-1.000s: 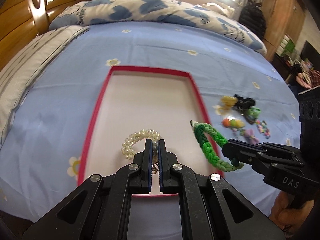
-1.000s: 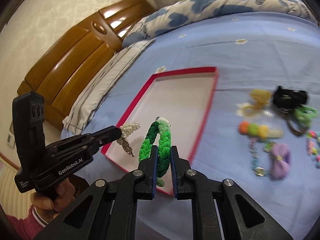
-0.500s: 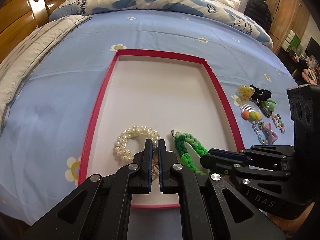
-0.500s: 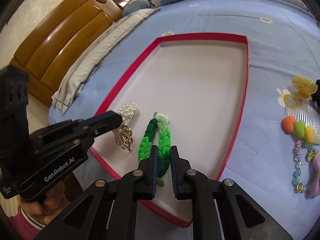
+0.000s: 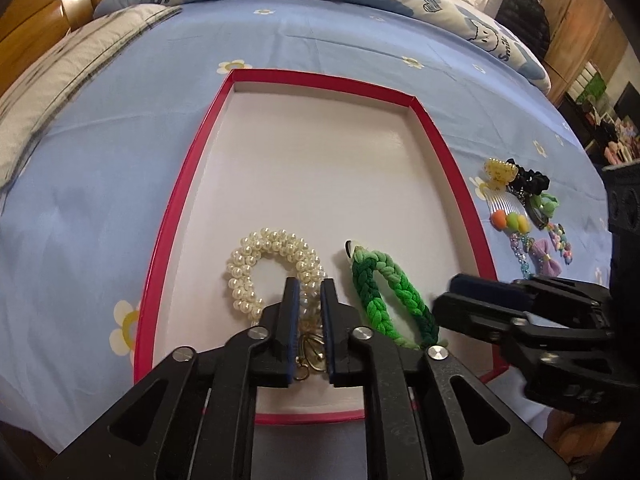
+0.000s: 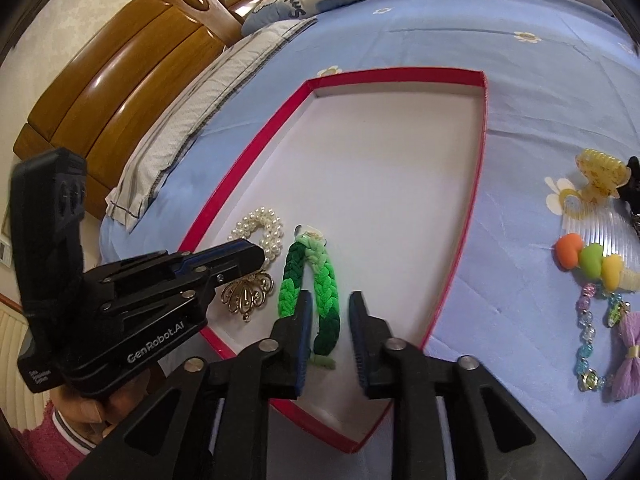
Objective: Organize jewelry
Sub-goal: 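Open both tools to release the bracelet and hair tie in the tray, then grasp the purple bow clip with the left tool while the right tool grasps the beaded bracelet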
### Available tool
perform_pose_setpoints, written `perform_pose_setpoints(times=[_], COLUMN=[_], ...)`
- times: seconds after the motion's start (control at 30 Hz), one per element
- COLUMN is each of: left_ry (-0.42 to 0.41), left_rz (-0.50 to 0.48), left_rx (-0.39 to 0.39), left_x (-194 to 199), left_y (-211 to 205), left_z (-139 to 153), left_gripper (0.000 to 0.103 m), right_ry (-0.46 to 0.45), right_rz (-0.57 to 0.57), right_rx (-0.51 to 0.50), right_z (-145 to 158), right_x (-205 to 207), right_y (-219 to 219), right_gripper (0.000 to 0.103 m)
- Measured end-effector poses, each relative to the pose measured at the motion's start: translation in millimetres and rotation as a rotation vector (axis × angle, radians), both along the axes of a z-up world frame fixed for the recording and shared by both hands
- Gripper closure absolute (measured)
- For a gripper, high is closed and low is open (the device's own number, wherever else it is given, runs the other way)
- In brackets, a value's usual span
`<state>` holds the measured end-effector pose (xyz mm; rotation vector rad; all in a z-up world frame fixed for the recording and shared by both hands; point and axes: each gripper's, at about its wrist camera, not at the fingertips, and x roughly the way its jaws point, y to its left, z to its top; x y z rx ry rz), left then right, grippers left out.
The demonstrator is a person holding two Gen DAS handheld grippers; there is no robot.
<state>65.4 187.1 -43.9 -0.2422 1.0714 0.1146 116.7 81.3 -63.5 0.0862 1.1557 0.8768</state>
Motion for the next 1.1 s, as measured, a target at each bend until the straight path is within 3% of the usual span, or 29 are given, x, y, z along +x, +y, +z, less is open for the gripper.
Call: perform_pose_setpoints(times=[0.13,0.43,1.1], left_ry=[-0.019,-0.072,-0.061], left_rz=[0.012,0.003,-0.162], left_rx=[-0.013,-0.034,-0.115], left_x=[-7,-20,0], left_y=[1,-15,-109], left_z=[11,40,47], left_gripper=[0.078,0.065,0.065], right_ry=[-0.014,-0.042,-0.056], right_rz=[-0.039,-0.158,-0.461], right_rx=[0.037,0.084,0.016], right_z=[13,33,21], right_x=[-1,-9,-9], right_y=[-19,-84,-227], right_gripper=[0.068,0.063,0.062])
